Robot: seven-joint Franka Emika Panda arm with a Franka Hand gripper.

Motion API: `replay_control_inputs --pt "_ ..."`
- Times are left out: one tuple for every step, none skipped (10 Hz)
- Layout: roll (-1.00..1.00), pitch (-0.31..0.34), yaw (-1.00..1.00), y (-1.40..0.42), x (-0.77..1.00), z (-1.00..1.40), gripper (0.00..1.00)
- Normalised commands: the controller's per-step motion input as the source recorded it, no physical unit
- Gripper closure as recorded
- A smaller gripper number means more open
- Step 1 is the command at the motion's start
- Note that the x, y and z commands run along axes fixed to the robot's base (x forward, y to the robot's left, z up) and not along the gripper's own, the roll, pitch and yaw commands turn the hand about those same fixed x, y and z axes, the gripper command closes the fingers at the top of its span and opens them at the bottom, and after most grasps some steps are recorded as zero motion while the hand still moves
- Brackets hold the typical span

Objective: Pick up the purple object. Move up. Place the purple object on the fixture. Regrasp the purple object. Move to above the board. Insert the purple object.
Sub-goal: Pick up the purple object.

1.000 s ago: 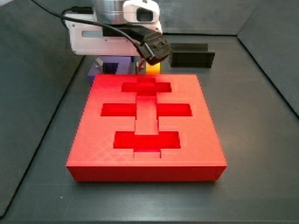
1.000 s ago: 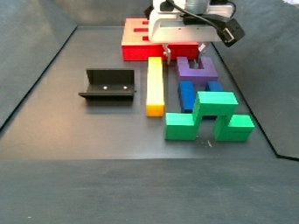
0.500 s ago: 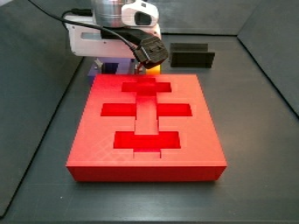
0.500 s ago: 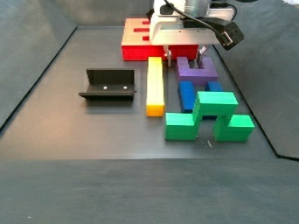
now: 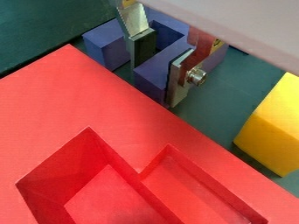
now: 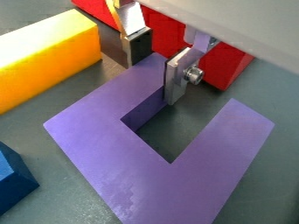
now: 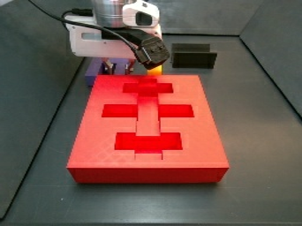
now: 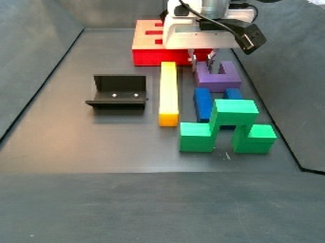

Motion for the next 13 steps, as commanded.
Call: replay_control_inputs --pt "0.0 0.0 0.0 0.0 0.0 0.0 1.0" --pt "0.0 0.0 0.0 0.0 0.0 0.0 1.0" --pt "0.0 0.0 0.0 0.0 0.0 0.0 1.0" --pt "0.0 0.0 0.0 0.0 0.0 0.0 1.0" --pt "0.0 0.0 0.0 0.0 0.0 0.0 1.0" --pt "0.0 0.0 0.0 0.0 0.0 0.0 1.0" --pt "0.0 0.0 0.0 0.0 0.0 0.0 1.0" --pt "0.0 0.0 0.0 0.0 0.0 0.0 1.0" --pt "0.0 0.0 0.0 0.0 0.0 0.0 1.0" --pt "0.0 0.0 0.0 0.0 0.0 0.0 1.0" --pt "0.0 0.0 0.0 0.0 0.0 0.0 1.0" --pt "0.0 0.0 0.0 0.0 0.0 0.0 1.0" --pt "0.0 0.0 0.0 0.0 0.0 0.0 1.0"
